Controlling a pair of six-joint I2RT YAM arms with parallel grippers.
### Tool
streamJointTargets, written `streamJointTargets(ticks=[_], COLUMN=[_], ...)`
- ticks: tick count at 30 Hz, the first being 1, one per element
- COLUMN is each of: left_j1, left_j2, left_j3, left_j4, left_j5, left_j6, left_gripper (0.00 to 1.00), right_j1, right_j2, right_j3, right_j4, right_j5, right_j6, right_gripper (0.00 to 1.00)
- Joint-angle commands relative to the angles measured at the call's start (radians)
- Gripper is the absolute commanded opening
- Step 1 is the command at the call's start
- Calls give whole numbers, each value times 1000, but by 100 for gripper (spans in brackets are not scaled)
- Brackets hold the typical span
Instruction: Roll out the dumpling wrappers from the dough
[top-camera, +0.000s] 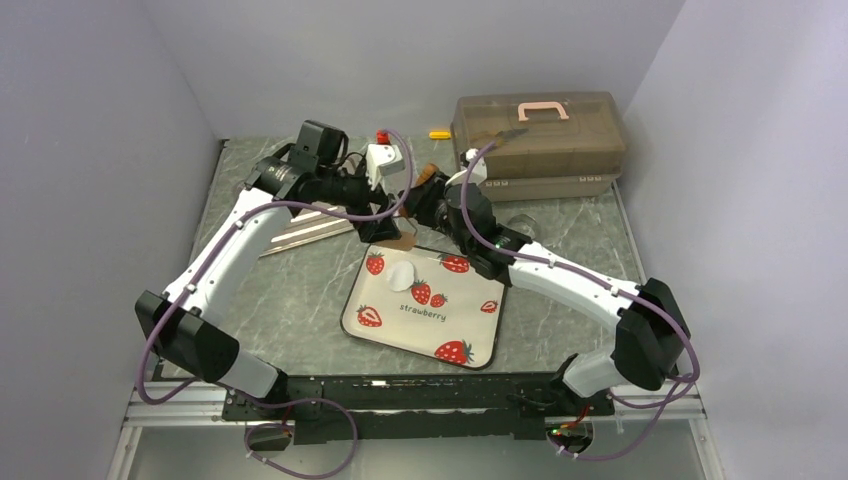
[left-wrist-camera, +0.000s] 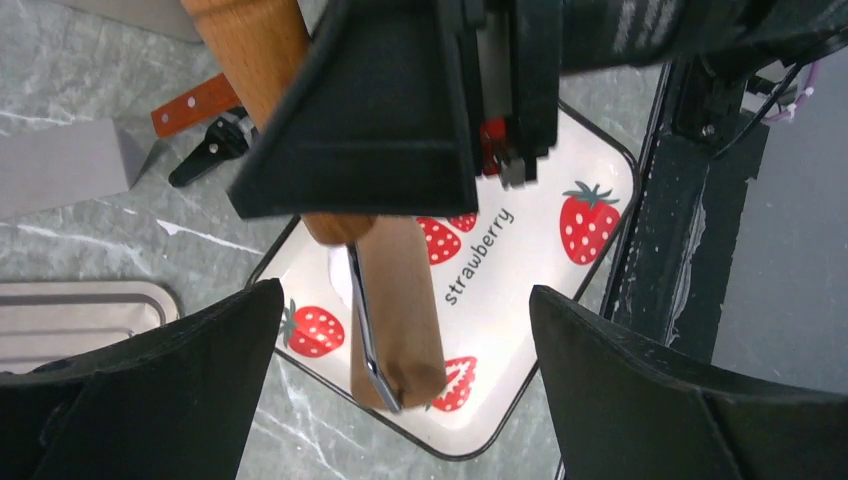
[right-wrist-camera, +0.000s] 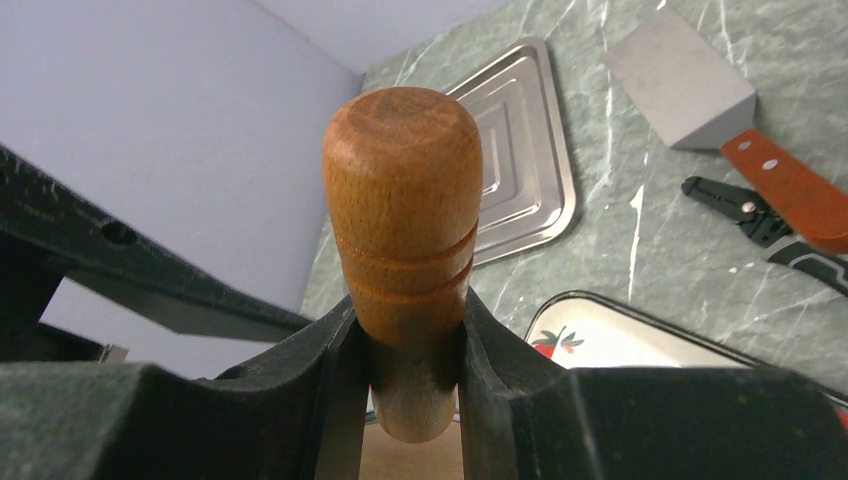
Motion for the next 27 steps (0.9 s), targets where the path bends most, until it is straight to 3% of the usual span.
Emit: streamJointTargets(ticks=[1, 8, 16, 17, 19, 21, 23, 27], left_j1=[-2, -8, -8, -7, -8, -8, -8, -8], left_j2=[1, 14, 16, 18, 24, 26, 26, 26], left_j3=[-35, -56, -103, -106, -106, -104, -104, -104], left_j4=[128, 96, 206, 215, 217, 210, 209, 205], left_j5=[65, 28, 26, 27, 28, 33, 35, 39], left_j6=[-71, 0, -66, -69, -66, -56, -59, -50], left_gripper=[99, 99, 98, 93, 58, 40, 29, 20], right_j1=[21, 28, 28, 28, 28, 28, 29, 29], right_j2=[-33, -50, -24, -24, -25, -26, -25, -20], right_j3=[54, 51, 48, 44, 42, 45, 42, 34], right_j4=[57, 89, 129, 138, 145, 142, 147, 156], right_j5=[11, 3, -57, -62, -67, -67, -69, -74], right_j6=[58, 86, 155, 163, 169, 165, 170, 181], right_gripper=[0, 0, 0, 0, 0, 0, 0, 0])
